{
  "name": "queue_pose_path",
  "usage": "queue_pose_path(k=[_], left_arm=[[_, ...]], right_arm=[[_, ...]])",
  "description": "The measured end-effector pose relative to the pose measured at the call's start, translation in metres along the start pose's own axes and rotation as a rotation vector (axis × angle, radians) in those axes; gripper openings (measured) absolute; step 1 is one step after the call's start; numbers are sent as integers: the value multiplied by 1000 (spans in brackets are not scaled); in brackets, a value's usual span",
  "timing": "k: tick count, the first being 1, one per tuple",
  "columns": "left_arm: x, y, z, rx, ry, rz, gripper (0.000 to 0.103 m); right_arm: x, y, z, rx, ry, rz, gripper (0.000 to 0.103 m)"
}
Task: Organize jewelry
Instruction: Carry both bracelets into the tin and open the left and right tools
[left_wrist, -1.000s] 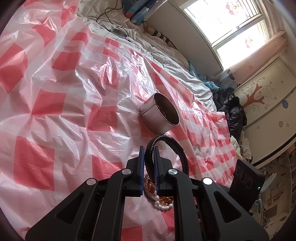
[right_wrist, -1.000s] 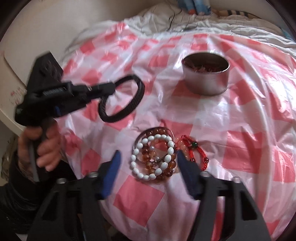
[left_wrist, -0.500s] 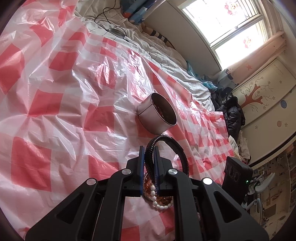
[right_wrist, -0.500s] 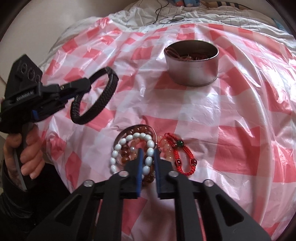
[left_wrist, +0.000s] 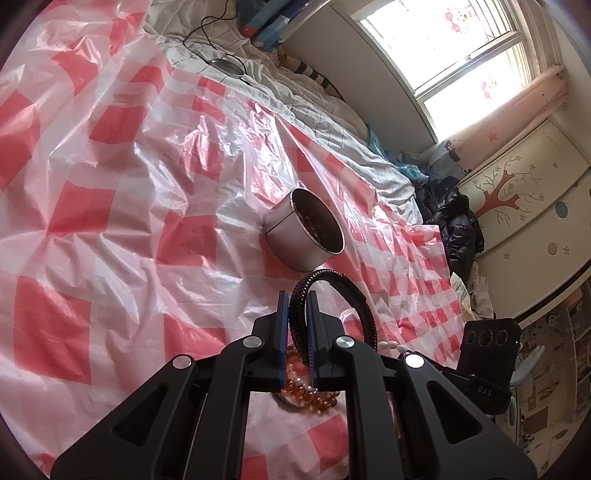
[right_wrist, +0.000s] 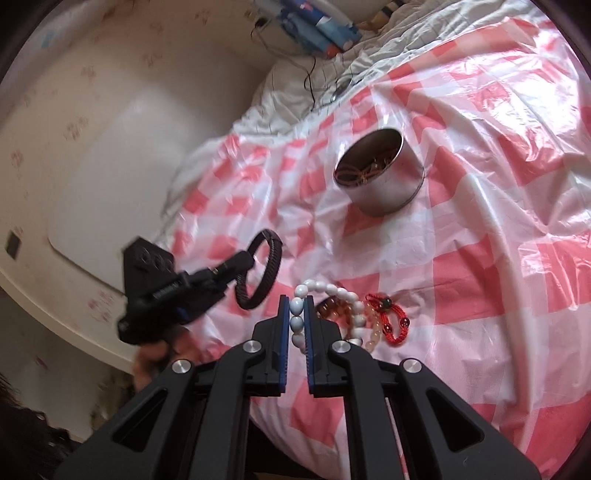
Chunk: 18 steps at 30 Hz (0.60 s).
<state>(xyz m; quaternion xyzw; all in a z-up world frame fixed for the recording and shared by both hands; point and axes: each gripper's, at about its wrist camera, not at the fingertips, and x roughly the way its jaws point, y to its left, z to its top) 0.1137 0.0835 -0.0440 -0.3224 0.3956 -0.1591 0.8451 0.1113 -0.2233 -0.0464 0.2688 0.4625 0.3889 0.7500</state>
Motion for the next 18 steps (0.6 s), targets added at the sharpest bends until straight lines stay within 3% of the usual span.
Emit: queue_pose_path(k=[9,18], left_arm=[[27,-26,33,16,-57,-47,8],[74,-42,58,42,-77,5,8]], right_arm=[[-21,8,41,-17,-91,22,8],[-4,14,93,-70,-131,3,8]])
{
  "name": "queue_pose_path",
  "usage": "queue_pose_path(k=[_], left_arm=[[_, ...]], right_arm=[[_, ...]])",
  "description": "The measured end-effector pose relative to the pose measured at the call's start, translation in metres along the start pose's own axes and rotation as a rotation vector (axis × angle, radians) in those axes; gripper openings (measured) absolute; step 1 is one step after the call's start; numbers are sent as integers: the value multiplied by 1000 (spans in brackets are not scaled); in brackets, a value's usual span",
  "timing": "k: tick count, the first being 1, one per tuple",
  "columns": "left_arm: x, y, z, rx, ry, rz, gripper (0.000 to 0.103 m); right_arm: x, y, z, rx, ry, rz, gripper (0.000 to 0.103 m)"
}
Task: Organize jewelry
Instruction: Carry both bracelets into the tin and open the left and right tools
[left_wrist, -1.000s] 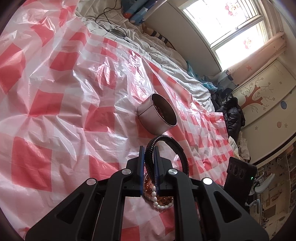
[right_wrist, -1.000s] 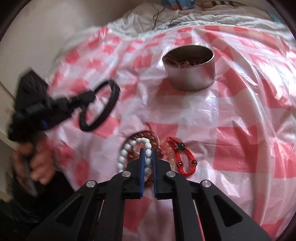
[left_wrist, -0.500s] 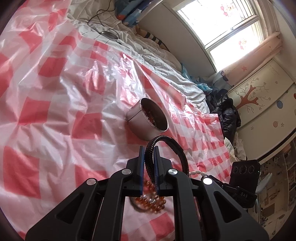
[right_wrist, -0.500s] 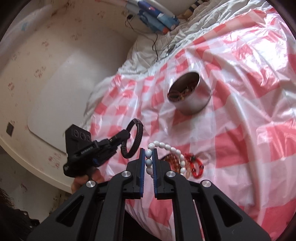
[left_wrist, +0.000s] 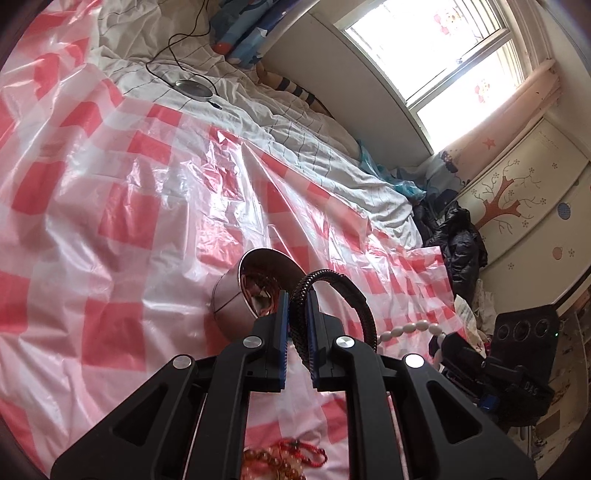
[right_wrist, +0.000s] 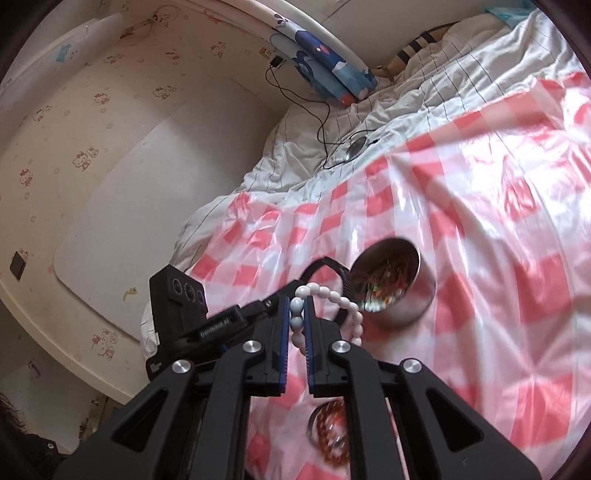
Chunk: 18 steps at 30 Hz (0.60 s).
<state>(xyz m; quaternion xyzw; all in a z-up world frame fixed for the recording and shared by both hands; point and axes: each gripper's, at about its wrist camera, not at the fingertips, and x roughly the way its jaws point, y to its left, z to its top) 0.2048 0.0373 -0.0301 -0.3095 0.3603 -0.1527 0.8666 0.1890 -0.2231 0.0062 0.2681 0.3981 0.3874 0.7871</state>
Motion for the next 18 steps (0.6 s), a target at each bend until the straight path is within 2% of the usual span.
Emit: queue_pose_path(k=[8,18], left_arm=[[25,2,13,5,-21,46,8],[47,8,24,28,-25,107,8]], right_arm=[[31,-21,28,1,-3,-32,8],[61,-54,37,22,16,-78,8]])
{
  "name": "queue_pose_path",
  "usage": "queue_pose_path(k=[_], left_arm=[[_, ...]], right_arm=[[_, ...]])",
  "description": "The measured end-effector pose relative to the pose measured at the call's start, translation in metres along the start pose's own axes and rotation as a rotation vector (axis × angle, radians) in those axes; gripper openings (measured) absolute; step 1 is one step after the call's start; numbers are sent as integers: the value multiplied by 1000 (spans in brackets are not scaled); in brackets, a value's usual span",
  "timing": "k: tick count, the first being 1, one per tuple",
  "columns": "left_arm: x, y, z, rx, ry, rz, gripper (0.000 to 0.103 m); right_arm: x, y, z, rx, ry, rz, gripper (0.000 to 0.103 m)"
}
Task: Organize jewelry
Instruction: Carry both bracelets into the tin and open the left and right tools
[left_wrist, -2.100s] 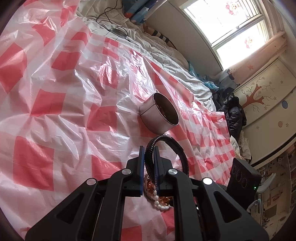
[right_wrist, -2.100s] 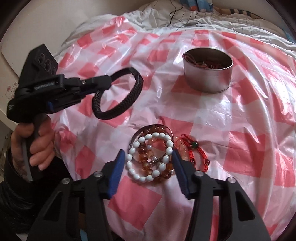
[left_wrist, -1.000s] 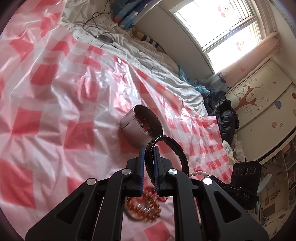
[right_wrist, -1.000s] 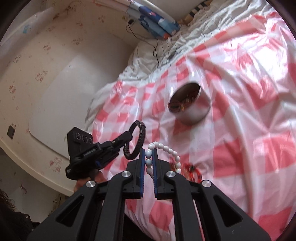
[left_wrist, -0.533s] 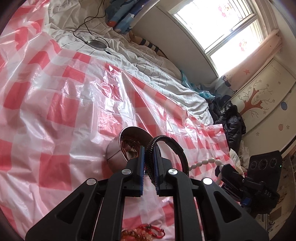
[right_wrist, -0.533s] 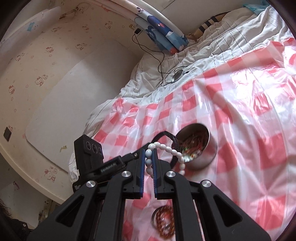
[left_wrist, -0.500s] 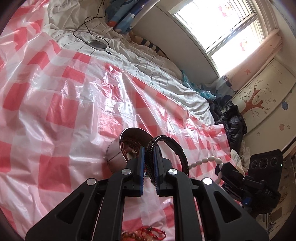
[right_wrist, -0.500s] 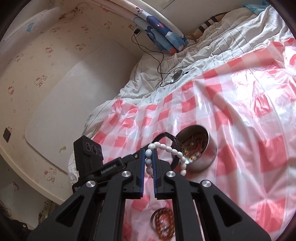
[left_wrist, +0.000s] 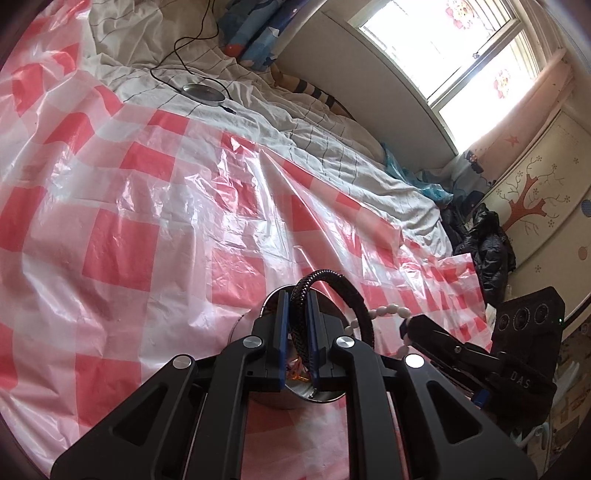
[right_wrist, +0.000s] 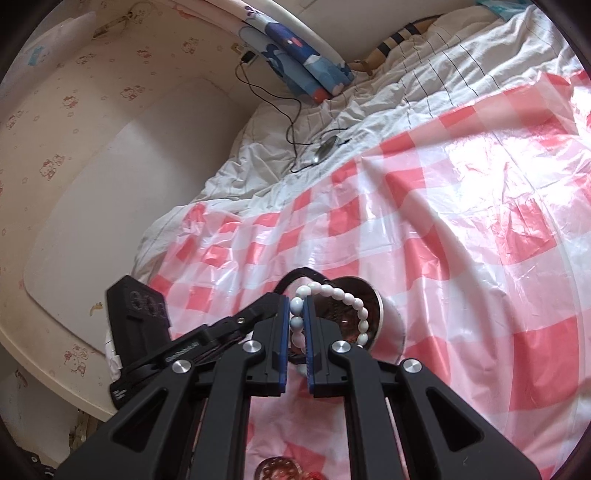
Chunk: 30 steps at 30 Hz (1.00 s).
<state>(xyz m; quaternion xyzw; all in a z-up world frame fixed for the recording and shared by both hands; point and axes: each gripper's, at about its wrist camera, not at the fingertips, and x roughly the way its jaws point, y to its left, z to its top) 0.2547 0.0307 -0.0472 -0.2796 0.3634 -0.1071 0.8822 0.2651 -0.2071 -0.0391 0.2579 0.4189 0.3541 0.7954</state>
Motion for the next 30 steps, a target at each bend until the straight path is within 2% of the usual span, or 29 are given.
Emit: queue_pose_path(k=[5,8,9,10,11,17,24,30], left_arm=[[4,-5,-2,39,8,54,9],[7,-11,-4,85,17,117,10],[8,-13,-5,98,16,136,10],[7,-14,-5,108,14,150,10],[5,-16,-5,116,7,161,10],[-3,-26,-5,176,-35,209,10],[-8,-39,-7,234,-61,240,11],[-9,-47,-10,278,-77,267,14]], right_arm=[[14,-7,-2,2,24,-21,8],[24,-4,-3,-20,49,-65,9],[27,-4,-3,-22,56,-78,18],[29,-4,-3,-20,59,-84,37],[30,-4,-4,-17,54,-91,41],[22,1,-10,-23,15,-67,42],[1,-2,-28,-8,-28,-60,56],[-12,-11,-47,23,-32,-56,63]])
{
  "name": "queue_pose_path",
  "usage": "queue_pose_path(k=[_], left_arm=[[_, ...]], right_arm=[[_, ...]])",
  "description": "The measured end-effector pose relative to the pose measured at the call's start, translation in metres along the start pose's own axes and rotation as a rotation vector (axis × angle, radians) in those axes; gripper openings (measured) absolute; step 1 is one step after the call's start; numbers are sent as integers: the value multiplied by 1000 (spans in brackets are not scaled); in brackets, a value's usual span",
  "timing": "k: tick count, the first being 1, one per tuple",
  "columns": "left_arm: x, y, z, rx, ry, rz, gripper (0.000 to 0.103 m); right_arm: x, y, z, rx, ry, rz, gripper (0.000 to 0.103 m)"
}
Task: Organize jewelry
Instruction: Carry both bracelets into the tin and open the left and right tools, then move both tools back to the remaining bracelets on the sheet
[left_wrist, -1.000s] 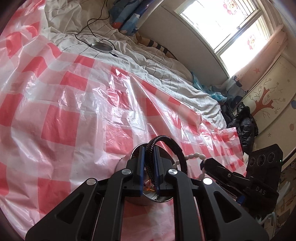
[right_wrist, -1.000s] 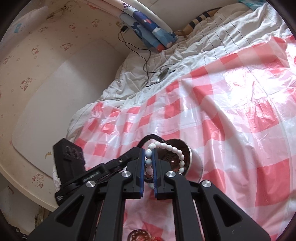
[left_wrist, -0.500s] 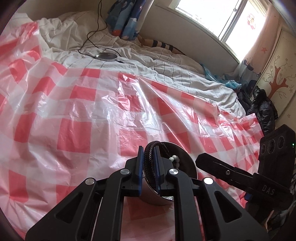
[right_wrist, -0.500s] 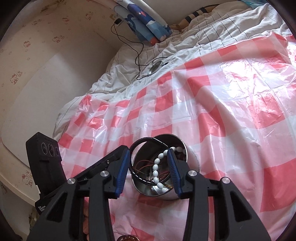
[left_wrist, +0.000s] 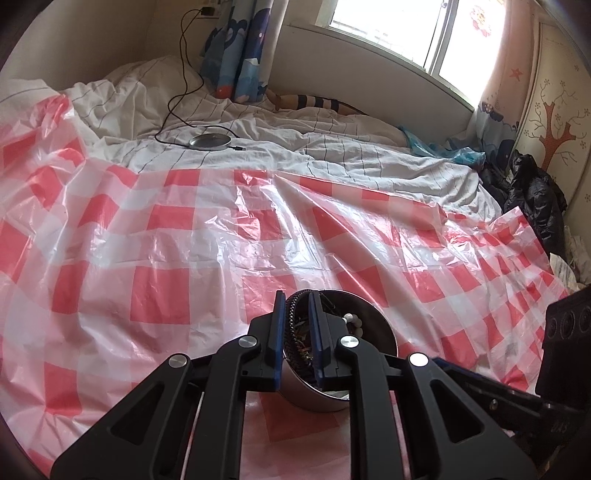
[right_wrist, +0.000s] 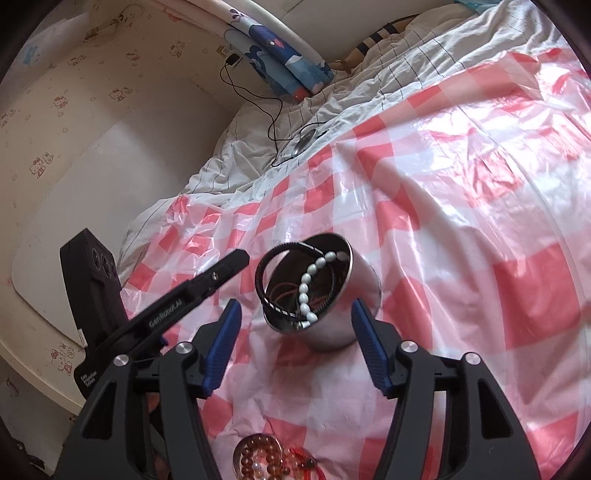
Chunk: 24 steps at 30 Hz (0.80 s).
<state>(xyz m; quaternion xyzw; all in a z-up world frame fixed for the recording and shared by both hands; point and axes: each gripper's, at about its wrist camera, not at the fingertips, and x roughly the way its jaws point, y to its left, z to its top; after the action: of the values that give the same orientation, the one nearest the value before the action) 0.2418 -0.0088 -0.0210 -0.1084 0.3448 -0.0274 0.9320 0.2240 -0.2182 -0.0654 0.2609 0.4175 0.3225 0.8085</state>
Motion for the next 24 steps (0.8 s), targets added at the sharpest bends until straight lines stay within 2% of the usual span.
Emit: queue_pose_path(k=[7,10,12,16,21,24], left_arm=[[-2,-4,-1,8,-3,1,22],[-3,-2,-1,-10,-7,-3,29],[-5,2,-1,-38,-12,-6,37],[-10,8,-1,-65,-19,-9,40],[-14,6,-7,-36,9,-15,42],[-20,3,-17,18,56,-29,46]], right_arm=[[-8,-10,-26,27,24,-15,68],[-17,-12,-37,31,22,-29,70],[-25,-10,-45,18,19,-49,73],[-32,-10,-66,-32,31,-120,75],[-40,-7,-89,-73,47,-179,75],[-42,-2,-98,-108,73,-203,75]])
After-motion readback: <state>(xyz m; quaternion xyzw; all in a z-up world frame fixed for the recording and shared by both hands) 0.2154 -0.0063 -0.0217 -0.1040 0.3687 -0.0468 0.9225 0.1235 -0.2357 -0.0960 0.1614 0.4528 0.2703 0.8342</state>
